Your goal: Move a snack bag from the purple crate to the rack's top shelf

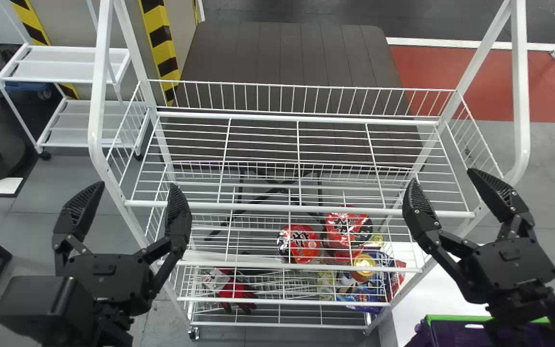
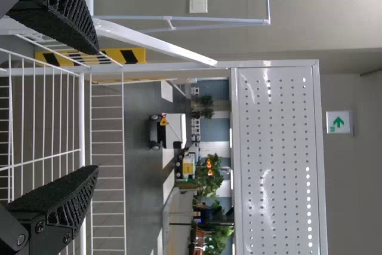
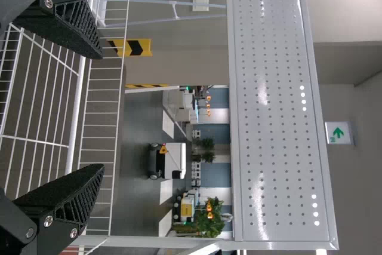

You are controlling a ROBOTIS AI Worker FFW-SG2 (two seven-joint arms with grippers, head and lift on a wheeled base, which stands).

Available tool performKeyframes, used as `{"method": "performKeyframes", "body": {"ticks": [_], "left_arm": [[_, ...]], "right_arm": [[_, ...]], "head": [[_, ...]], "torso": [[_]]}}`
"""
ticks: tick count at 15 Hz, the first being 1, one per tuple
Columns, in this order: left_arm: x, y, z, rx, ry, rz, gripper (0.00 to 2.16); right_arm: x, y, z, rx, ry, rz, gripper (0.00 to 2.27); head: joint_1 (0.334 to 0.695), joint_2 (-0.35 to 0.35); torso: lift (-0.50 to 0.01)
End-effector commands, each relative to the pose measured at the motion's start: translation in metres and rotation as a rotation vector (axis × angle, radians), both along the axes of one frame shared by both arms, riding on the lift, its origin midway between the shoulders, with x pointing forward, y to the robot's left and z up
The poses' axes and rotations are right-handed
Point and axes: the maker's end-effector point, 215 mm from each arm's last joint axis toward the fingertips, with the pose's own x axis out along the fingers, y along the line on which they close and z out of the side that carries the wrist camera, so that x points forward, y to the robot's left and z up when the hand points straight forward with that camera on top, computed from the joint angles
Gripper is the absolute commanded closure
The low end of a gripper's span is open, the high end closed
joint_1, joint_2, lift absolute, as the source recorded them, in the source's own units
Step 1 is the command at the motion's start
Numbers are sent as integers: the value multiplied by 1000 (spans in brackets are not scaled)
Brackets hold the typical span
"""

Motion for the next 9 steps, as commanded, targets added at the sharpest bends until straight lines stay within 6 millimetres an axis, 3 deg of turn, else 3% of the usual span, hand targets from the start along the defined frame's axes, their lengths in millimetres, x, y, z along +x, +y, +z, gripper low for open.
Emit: {"method": "performKeyframes", "body": {"ticks": [1, 9], "left_arm": [[-1, -1, -2, -1, 5, 0, 137], [-1, -5, 0, 5, 1, -4, 137]], "right_arm": [[2, -8, -1, 21, 11, -11, 194], [2, -4, -3, 10, 33, 20, 194]], "head": [[695, -40], [695, -59]], "torso": [[0], [0]]}}
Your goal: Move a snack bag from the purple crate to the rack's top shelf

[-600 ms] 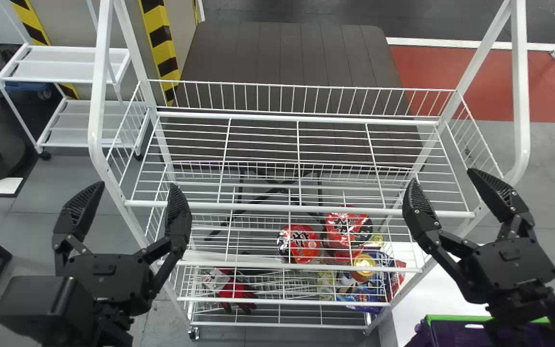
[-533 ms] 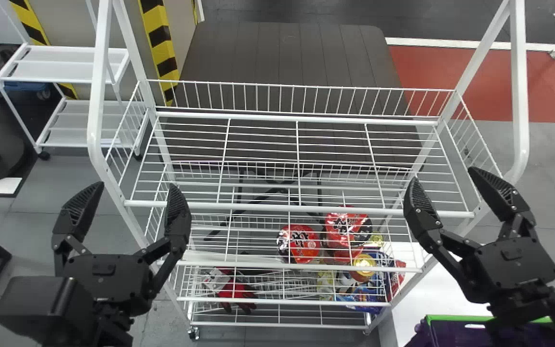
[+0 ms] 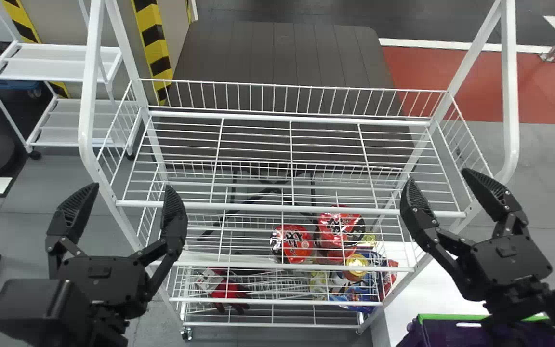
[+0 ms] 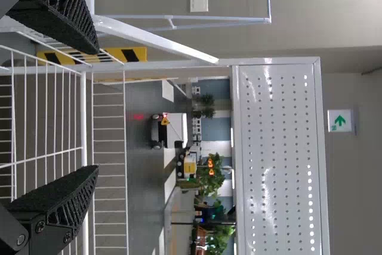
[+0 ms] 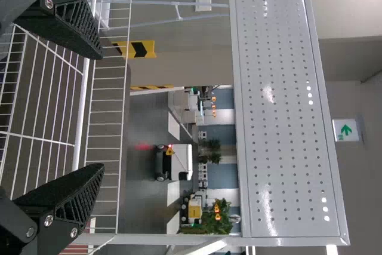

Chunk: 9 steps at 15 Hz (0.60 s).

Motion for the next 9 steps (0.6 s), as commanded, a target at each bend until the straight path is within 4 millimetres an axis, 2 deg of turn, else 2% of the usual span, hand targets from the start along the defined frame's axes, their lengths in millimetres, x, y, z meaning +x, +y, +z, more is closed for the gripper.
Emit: {"method": "performKeyframes", "body": {"ticks": [1, 9], "left_arm": [[0, 0, 1, 1, -2, 1, 137], [2, -1, -4, 2, 15, -1, 137]], "right_arm": [[0, 1, 6, 0, -17, 8, 194], [0, -1, 5, 12, -8, 7, 194]], "head": [[695, -59], [695, -59]], "torso": [[0], [0]]}}
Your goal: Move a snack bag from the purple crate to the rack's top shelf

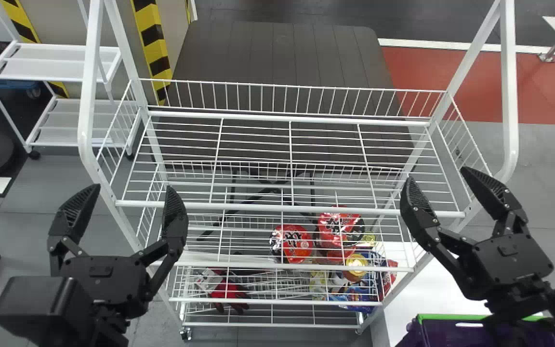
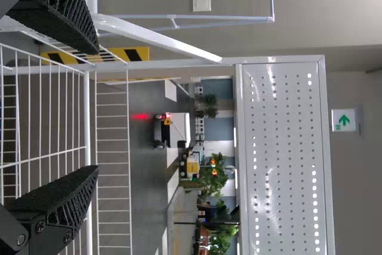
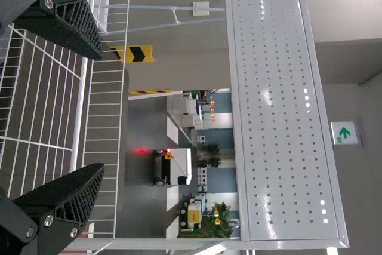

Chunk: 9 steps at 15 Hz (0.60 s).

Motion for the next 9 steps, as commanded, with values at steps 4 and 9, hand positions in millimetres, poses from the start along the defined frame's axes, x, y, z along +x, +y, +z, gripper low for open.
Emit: {"method": "performKeyframes", "body": {"ticks": [4, 9], "left_arm": [[1, 0, -4, 6, 13, 1, 137], [3, -2, -5, 4, 17, -2, 137]], "right_arm": [[1, -1, -5, 0, 21, -11, 191], [3, -8, -3, -14, 11, -64, 188]], "head": [[695, -60], [695, -72]], "torso": [[-11], [-31]]}}
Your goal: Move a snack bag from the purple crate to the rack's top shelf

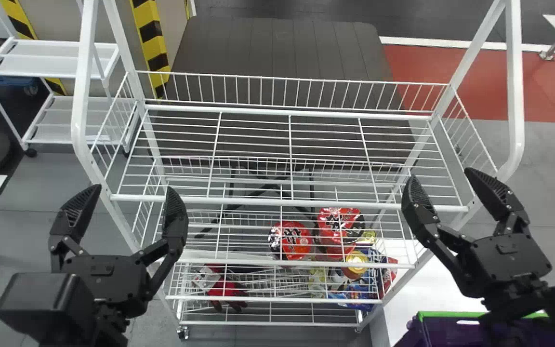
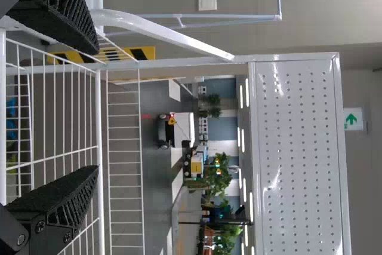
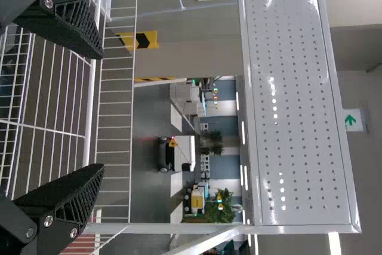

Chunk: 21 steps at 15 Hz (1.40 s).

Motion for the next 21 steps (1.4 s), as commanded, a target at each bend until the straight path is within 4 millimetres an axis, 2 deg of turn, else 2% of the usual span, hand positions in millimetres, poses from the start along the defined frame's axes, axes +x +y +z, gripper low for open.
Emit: {"method": "performKeyframes", "body": {"ticks": [1, 5, 6, 21], "left_arm": [[1, -1, -1, 0, 4, -1, 137], [2, -1, -1, 0, 2, -1, 137], [2, -1, 0, -1, 0, -2, 137], [3, -2, -2, -1, 2, -7, 137]], "right_arm": [[0, 1, 0, -4, 0, 0, 188], [0, 0, -4, -5, 12, -1, 184], [2, 1, -13, -6, 43, 0, 184], [2, 3, -17, -7, 59, 13, 181]], "head": [[695, -74], [695, -75], [695, -75], [695, -72]], "torso": [[-35], [-51], [-55], [-115]]}}
